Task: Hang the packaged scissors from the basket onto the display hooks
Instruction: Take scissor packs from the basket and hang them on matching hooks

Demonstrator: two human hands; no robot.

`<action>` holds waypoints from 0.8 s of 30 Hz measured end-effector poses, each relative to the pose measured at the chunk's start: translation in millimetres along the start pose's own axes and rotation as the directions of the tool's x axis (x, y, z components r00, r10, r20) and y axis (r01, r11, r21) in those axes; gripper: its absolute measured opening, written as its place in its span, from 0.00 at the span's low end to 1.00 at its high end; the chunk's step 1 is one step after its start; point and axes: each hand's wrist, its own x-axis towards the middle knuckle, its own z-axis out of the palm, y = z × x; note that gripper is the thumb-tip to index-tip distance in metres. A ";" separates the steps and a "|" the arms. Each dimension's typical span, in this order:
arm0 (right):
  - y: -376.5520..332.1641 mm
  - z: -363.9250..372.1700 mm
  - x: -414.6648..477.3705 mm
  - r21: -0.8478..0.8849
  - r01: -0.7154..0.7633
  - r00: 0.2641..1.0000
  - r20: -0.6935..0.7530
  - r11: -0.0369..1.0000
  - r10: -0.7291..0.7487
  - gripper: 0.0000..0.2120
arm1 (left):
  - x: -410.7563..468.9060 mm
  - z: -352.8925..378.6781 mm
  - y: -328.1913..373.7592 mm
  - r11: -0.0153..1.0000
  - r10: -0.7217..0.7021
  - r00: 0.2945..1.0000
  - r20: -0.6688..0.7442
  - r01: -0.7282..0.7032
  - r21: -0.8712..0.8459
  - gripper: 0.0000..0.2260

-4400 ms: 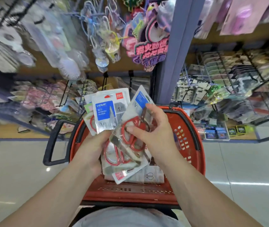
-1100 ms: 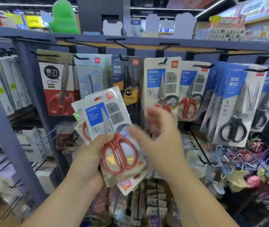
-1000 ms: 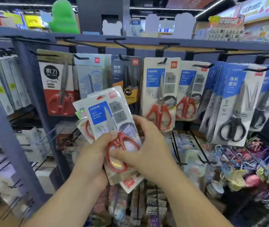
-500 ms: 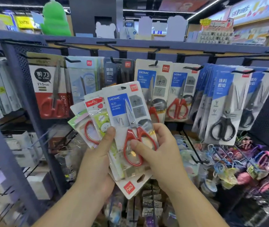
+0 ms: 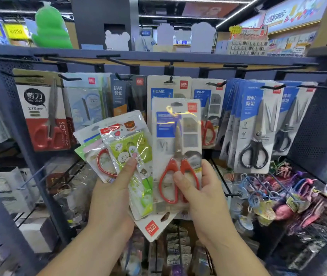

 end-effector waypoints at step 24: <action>-36.5 -69.7 51.2 -0.106 0.030 0.985 -0.167 0.994 -0.048 0.18 | -3.6 19.3 9.2 0.990 0.106 0.991 0.077 -0.113 0.086 0.11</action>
